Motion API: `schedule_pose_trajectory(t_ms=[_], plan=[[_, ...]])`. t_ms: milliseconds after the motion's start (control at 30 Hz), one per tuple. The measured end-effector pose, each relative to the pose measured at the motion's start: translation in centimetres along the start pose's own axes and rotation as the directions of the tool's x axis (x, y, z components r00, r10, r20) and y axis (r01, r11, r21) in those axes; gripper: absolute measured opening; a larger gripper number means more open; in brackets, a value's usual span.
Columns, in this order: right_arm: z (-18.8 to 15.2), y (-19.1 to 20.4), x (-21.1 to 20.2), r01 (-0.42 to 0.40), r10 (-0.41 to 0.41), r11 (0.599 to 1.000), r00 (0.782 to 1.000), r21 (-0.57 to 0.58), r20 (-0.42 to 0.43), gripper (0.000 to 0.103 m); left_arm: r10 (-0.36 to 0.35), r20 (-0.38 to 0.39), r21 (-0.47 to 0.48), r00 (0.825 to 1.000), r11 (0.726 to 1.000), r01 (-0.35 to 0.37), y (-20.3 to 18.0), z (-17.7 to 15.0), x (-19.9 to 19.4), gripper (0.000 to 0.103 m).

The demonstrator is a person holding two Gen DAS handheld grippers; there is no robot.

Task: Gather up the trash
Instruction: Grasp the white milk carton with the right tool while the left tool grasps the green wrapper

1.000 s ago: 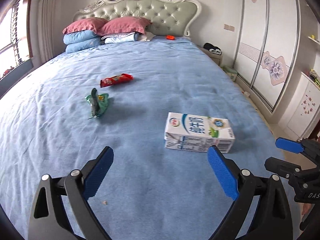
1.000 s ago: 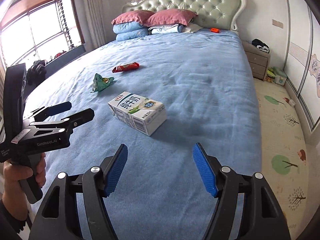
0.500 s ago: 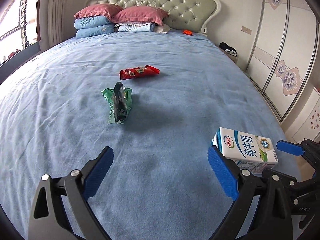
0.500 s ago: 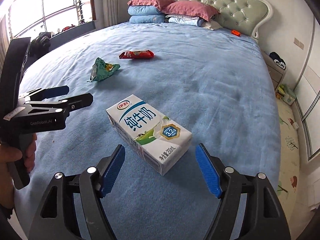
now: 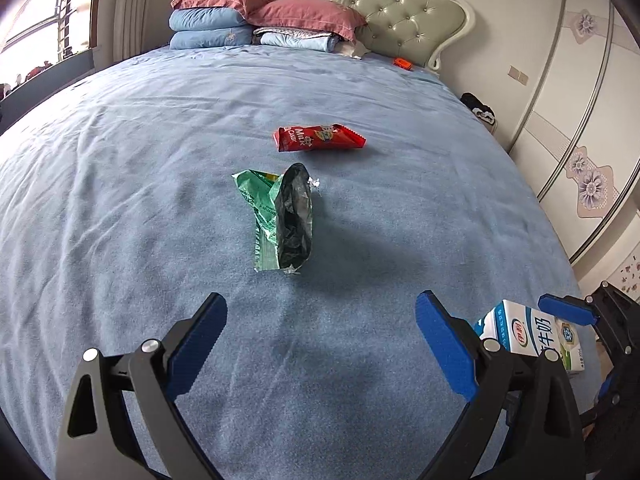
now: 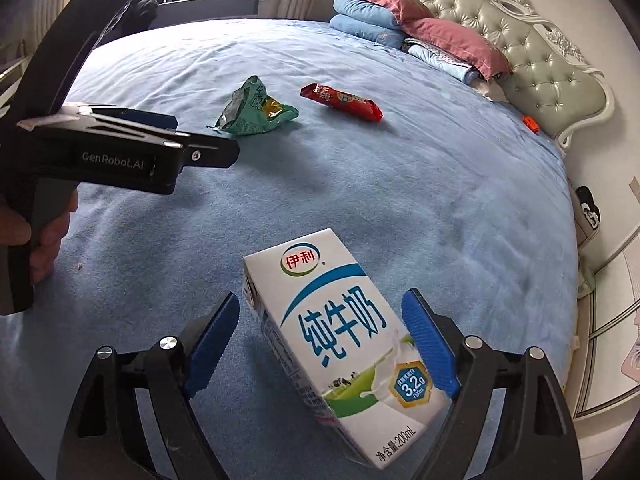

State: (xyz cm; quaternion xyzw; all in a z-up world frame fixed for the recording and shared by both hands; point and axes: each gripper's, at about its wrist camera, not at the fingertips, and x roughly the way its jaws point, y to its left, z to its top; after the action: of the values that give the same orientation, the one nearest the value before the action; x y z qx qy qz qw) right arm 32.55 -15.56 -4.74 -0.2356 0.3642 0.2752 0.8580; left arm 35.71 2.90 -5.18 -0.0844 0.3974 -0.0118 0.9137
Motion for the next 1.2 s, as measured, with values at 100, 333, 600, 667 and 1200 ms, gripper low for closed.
schedule_pose_trajectory(t_ms=[100, 333, 600, 667, 1200], plan=[[0.0, 0.6, 0.1, 0.029, -0.029, 1.000, 0.999, 0.003, -0.014, 0.076, 0.009, 0.000, -0.017, 1.000, 1.000, -0.009, 0.5, 0.5, 0.5, 0.095], [-0.1, -1.7, -1.2, -0.115, 0.114, 0.969, 0.993, 0.220, 0.018, 0.065, 0.022, 0.001, -0.066, 1.000, 0.998, -0.022, 1.9, 2.0, 1.8, 0.095], [-1.0, -3.9, -1.4, -0.222, 0.204, 0.909, 0.975, 0.353, 0.087, 0.064, 0.021, -0.005, -0.050, 1.000, 0.999, -0.021, 1.4, 3.8, 4.1, 0.095], [-1.0, -3.9, -1.3, -0.226, 0.207, 0.907, 0.974, 0.355, 0.092, 0.064, 0.026, -0.013, -0.040, 1.000, 0.999, -0.026, 1.1, 3.9, 4.7, 0.095], [-0.8, -1.8, -1.6, -0.135, 0.111, 0.942, 0.989, 0.308, 0.095, 0.061, -0.035, -0.028, -0.007, 0.999, 0.999, 0.035, 0.4, 3.1, 5.1, 0.018]])
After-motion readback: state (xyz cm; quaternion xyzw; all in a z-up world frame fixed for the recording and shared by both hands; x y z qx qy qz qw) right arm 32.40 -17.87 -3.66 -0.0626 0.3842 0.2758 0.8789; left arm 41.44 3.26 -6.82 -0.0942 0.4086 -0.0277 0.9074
